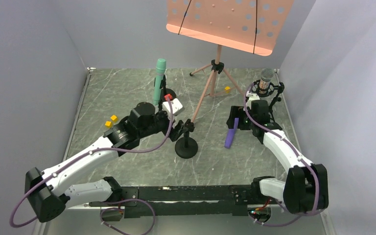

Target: Attach the microphones to the stand

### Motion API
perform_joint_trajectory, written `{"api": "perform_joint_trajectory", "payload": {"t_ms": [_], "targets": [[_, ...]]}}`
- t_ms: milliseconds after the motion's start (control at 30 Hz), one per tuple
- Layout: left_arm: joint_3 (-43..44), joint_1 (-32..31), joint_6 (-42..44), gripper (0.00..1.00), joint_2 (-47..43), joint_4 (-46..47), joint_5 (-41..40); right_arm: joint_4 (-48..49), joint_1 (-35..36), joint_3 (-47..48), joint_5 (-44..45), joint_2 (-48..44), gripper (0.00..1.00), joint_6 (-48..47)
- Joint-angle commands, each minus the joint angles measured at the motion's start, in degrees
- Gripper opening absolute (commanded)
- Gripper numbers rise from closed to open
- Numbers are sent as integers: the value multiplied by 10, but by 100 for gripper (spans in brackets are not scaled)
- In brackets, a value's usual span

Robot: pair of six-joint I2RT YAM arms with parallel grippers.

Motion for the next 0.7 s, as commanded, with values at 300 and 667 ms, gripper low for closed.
{"api": "perform_joint_trajectory", "payload": {"t_ms": [300, 667], "targets": [[-103, 1, -127, 99, -236, 31, -108, -25, 43, 61, 123, 188, 64, 49], [-214, 1, -272, 99, -380, 108, -90, -66, 44, 79, 52, 184, 10, -4]]}}
